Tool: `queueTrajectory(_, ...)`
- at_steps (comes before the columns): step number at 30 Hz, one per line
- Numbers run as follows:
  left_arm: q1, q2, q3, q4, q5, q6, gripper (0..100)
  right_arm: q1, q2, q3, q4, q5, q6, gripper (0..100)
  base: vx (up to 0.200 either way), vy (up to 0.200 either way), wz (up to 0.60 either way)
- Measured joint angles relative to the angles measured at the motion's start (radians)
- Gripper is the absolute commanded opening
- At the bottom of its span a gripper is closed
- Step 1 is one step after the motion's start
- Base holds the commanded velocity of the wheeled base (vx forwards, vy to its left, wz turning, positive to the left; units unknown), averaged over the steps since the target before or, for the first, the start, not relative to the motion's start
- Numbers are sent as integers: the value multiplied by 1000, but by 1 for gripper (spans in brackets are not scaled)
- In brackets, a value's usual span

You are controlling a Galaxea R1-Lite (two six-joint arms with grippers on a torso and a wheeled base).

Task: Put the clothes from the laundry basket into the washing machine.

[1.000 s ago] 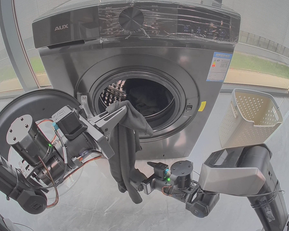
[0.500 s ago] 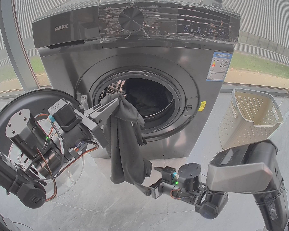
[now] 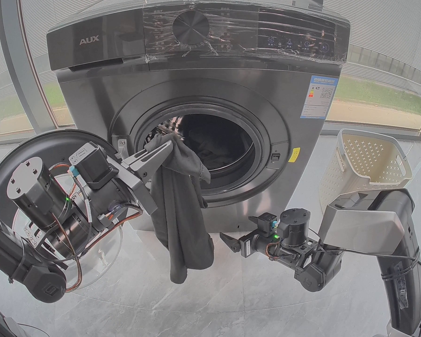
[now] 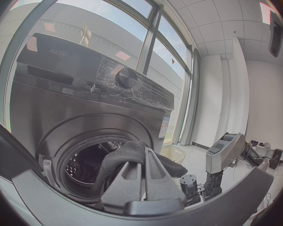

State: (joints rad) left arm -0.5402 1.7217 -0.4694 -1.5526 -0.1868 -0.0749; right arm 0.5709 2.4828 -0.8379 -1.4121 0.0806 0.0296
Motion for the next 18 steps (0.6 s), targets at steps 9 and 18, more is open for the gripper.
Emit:
queueTrajectory(9, -1, 0, -1, 0, -12, -1, 0, 41, 52, -142, 79, 5, -3, 100, 0, 0, 0)
queueTrajectory(18, 0, 1, -4, 0, -13, -3, 0, 87, 68, -148, 62, 15, 2, 100, 0, 0, 0)
